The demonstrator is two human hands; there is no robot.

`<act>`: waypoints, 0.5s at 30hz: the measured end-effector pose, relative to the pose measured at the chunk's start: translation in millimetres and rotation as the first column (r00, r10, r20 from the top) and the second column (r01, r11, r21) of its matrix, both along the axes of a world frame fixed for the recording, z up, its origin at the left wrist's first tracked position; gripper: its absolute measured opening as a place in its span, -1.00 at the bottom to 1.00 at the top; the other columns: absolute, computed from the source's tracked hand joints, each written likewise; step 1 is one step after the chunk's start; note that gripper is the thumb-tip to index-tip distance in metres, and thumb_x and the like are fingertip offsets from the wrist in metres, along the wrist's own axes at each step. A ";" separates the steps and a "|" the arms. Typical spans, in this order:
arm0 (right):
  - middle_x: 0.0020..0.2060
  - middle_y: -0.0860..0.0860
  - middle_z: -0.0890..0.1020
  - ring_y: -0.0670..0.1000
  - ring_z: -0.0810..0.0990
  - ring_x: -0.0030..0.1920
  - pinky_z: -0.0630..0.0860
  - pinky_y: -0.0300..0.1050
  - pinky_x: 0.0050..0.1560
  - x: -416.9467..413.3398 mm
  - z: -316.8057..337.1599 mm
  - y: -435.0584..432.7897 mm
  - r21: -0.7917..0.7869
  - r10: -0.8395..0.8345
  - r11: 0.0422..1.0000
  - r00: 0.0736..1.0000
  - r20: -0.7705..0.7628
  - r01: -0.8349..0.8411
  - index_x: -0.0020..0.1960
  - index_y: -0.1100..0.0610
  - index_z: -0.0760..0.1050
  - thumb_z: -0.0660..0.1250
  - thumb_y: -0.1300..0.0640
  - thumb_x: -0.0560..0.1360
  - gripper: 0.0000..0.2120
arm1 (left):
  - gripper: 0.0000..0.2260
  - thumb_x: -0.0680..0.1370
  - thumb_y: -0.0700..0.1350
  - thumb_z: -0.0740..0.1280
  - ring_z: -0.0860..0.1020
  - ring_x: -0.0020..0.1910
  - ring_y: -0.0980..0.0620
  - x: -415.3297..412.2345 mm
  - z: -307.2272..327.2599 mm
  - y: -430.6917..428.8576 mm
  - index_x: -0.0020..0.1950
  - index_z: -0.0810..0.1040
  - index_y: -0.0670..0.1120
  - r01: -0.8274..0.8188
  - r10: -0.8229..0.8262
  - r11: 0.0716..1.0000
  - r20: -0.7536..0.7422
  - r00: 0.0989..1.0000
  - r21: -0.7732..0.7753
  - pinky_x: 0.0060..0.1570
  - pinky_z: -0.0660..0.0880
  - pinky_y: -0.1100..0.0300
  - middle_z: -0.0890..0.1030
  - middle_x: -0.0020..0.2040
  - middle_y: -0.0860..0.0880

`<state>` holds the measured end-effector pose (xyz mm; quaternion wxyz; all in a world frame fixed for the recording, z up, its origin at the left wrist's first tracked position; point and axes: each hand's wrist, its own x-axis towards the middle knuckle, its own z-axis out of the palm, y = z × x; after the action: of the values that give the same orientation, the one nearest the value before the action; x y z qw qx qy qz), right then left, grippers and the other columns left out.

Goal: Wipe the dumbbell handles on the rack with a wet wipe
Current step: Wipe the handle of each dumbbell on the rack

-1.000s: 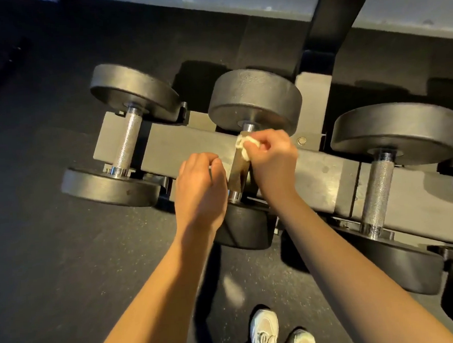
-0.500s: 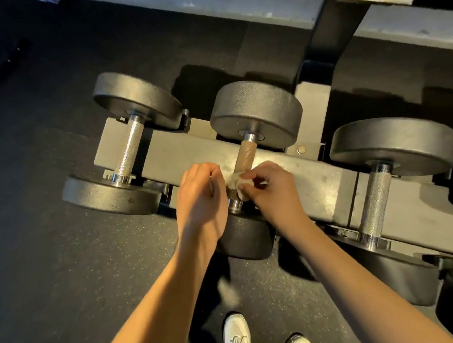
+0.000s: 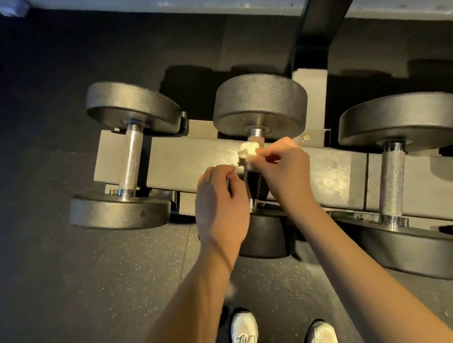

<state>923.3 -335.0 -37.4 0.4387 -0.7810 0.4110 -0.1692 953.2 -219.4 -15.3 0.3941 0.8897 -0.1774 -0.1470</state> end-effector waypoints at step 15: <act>-0.14 -0.02 0.71 -0.06 0.66 -0.09 0.60 -0.07 0.04 -23.2 23.6 31.6 0.394 -0.147 0.914 0.983 0.109 0.093 -0.03 0.08 0.68 0.29 0.34 0.47 -0.74 | -0.76 0.61 0.10 0.19 0.48 -0.07 0.28 9.1 0.1 -1.5 0.25 0.50 0.18 0.202 -0.195 0.975 -0.079 0.978 0.088 -0.19 0.41 0.35 0.54 0.07 0.21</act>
<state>900.1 -303.4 -13.8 0.6003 -0.6386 0.4526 -0.1642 962.3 -220.9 -15.3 0.3404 0.8796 -0.2443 -0.2252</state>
